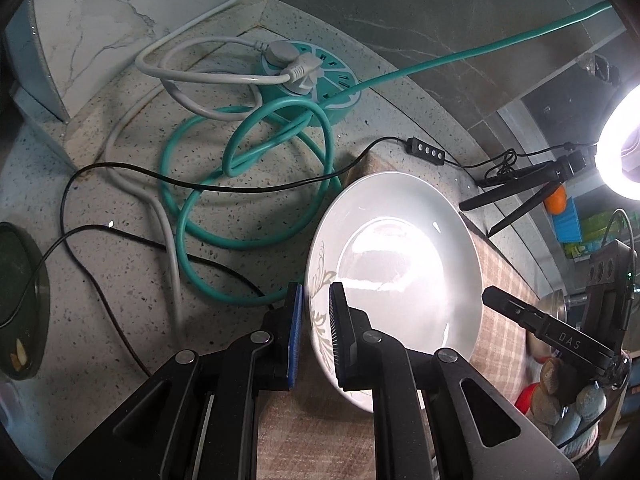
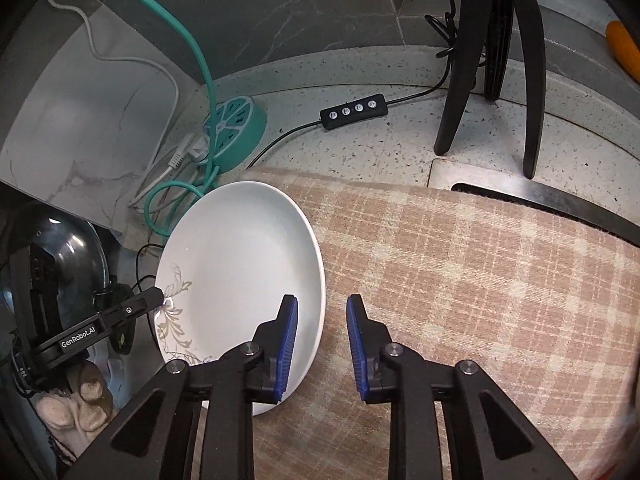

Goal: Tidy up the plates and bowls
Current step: 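Move the open left gripper toward the white leaf-pattern plate's rim, then close the left gripper on the leaf-pattern plate's rim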

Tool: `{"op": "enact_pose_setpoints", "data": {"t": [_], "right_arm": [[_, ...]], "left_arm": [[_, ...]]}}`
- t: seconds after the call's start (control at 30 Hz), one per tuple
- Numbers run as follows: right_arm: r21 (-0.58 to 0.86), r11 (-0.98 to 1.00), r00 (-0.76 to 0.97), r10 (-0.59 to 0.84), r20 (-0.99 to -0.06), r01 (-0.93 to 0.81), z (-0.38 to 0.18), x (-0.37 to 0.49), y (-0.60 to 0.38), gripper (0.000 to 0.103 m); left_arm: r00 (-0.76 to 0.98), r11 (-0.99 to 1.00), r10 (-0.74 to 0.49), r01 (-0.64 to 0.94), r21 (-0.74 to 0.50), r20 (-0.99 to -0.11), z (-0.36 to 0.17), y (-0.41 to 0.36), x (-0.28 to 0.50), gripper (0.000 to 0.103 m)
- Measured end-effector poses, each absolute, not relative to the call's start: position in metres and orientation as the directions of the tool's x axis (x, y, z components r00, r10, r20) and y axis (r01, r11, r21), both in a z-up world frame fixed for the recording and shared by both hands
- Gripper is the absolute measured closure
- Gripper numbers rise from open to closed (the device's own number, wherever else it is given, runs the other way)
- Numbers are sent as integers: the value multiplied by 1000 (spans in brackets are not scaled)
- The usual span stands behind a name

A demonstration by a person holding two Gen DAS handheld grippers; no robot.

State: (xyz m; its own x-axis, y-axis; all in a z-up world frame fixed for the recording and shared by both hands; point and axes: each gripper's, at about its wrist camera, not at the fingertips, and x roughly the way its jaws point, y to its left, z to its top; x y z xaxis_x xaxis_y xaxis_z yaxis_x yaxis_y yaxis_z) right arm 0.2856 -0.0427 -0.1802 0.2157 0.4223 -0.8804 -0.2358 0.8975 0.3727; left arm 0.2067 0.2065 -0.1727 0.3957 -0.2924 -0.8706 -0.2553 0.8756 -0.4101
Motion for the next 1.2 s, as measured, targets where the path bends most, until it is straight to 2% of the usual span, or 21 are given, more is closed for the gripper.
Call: {"op": "enact_pose_setpoints", "data": {"t": [0.3,0.73,1.2], "right_arm": [[376,895,206,426,-881,-242,-184,290,-38,94],[379,897,192,423,-886,-226,-186,293,-36,96],[379,899,220,424,-879,-221,-165,274,-48,96]], "left_arm": [[393,890,-260,-256,-377,-882,-176,202,211,98],[392,897,-240,-261,-357,-888,-176,200,213,98],[411,898,-243,-248,-364,-879,-160,190,203,98]]}}
